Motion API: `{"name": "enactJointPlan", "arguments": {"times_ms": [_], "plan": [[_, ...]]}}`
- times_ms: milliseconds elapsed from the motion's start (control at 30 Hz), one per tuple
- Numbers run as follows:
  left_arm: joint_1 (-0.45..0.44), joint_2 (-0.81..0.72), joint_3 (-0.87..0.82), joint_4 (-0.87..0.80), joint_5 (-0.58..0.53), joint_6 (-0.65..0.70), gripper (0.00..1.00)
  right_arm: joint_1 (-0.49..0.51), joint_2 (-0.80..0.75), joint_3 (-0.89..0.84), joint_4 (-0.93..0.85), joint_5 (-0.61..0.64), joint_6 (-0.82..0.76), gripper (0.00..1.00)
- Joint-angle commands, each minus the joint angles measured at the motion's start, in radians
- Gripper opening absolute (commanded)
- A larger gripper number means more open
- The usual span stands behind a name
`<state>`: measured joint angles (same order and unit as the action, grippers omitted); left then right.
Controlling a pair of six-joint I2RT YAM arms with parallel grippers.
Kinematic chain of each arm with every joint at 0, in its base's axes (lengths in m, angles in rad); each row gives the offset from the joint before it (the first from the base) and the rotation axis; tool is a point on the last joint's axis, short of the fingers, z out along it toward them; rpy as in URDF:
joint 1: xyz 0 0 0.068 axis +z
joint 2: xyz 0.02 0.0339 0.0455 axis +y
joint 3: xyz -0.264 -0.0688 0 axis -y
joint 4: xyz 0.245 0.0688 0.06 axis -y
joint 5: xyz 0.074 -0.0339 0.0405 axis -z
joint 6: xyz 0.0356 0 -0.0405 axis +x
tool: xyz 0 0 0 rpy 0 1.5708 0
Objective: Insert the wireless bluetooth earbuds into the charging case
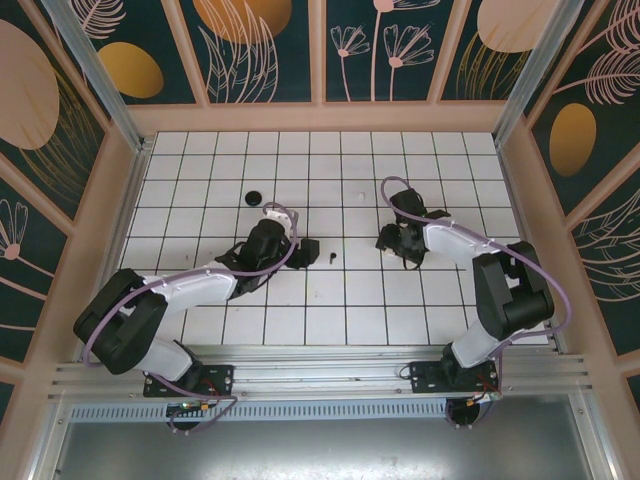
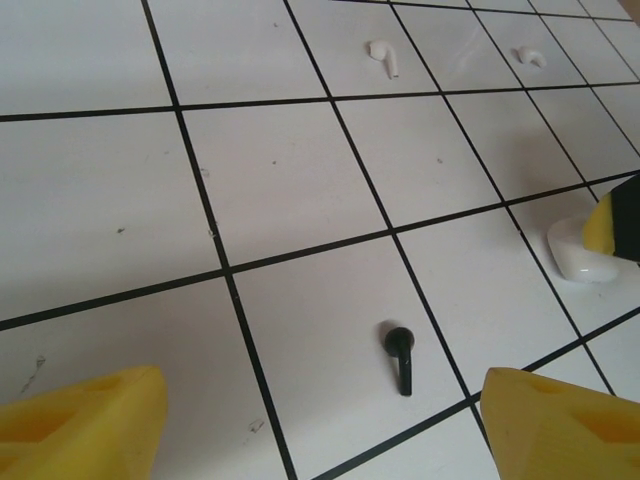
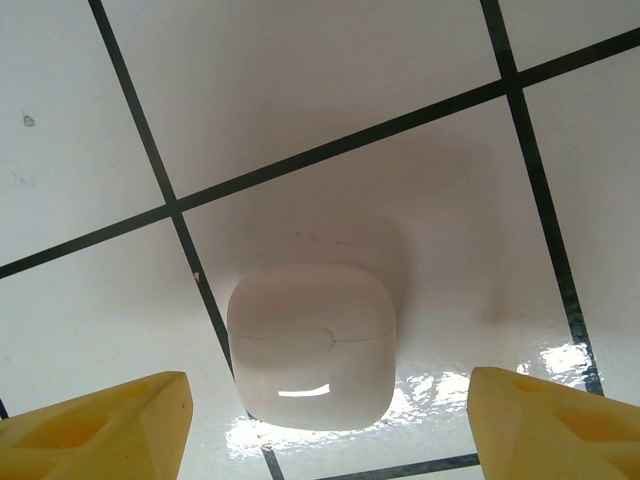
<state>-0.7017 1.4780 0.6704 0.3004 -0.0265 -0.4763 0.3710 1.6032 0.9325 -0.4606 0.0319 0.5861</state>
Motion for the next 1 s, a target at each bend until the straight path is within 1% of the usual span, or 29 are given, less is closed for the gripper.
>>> {"name": "enactJointPlan", "arguments": {"times_ms": [0,167,300,367,433,567,867,967], "plan": [[-0.004,0.015,0.033,-0.001,0.006,-0.012,0.80,0.003,0.032,0.022,-0.025,0.005,-0.003,0.73],[-0.008,0.009,0.032,0.002,0.036,-0.019,0.77,0.005,0.081,0.013,0.008,-0.009,-0.004,0.73],[-0.009,0.007,0.030,0.005,0.071,-0.018,0.75,0.006,0.109,0.009,0.031,-0.012,-0.005,0.70],[-0.007,0.006,0.029,0.007,0.077,-0.016,0.75,0.006,0.123,0.011,0.036,-0.010,-0.007,0.68],[-0.009,0.005,0.028,0.012,0.077,-0.018,0.78,0.006,0.135,0.012,0.034,-0.008,-0.014,0.67],[-0.010,-0.001,0.016,0.044,0.091,-0.025,0.81,0.006,0.149,0.011,0.028,0.002,-0.026,0.60],[-0.016,-0.054,-0.026,0.041,0.085,-0.027,0.81,0.008,0.119,-0.002,0.036,0.002,-0.023,0.45],[-0.016,-0.057,-0.035,0.047,0.100,-0.015,0.79,0.010,0.089,-0.006,0.033,-0.001,-0.021,0.41]]}}
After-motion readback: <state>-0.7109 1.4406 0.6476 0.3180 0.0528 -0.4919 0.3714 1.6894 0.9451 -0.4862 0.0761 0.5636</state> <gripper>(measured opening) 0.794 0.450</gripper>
